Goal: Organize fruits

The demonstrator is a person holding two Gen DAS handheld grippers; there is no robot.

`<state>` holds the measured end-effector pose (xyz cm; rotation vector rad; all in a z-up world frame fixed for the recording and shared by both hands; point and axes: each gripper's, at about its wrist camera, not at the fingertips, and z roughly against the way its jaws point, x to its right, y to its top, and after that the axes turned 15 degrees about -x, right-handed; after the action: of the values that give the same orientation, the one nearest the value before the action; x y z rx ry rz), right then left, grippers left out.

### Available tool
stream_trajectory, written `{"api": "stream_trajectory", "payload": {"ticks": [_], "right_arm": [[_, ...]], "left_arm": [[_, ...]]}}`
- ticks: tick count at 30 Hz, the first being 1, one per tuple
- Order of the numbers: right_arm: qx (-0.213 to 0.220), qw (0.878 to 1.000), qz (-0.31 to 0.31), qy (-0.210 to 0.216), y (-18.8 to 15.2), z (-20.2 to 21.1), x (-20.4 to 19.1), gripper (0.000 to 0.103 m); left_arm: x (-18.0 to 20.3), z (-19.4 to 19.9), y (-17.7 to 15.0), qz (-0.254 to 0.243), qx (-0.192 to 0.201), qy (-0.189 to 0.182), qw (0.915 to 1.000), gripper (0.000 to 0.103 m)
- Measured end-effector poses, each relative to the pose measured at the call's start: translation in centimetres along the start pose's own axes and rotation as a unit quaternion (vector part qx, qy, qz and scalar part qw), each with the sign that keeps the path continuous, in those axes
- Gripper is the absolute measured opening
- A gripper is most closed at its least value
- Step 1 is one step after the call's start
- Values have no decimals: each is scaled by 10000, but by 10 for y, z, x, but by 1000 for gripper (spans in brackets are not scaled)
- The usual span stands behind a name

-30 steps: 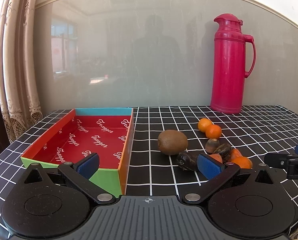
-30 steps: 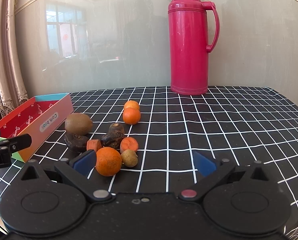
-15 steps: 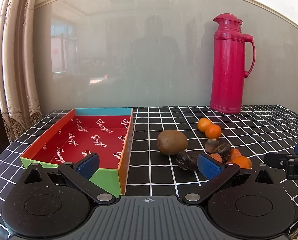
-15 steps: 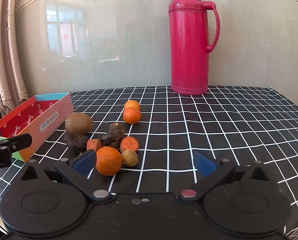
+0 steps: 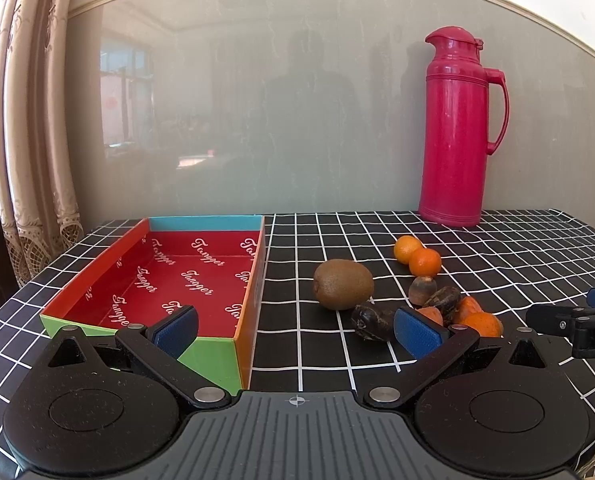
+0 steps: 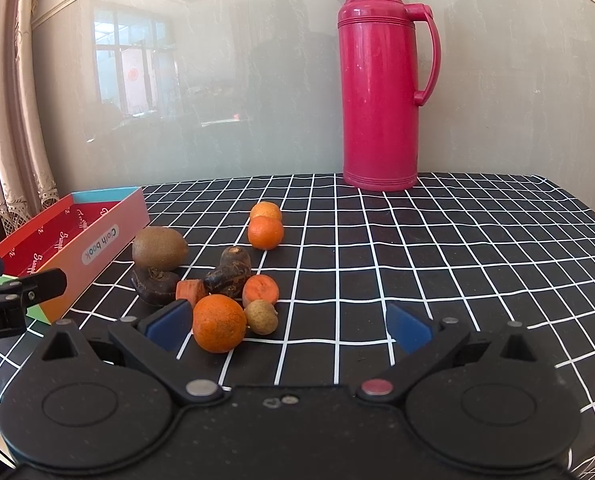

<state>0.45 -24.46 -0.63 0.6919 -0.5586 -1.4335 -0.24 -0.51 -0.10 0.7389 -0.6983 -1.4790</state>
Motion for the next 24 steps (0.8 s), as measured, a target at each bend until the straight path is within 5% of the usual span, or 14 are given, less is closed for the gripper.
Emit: {"api": "stream_trajectory", "payload": {"ticks": [24], "right_arm": [[80, 9999, -62, -44, 1, 2, 2, 103]], "left_arm": [[2, 4, 0, 58, 52, -60, 10000, 103]]}}
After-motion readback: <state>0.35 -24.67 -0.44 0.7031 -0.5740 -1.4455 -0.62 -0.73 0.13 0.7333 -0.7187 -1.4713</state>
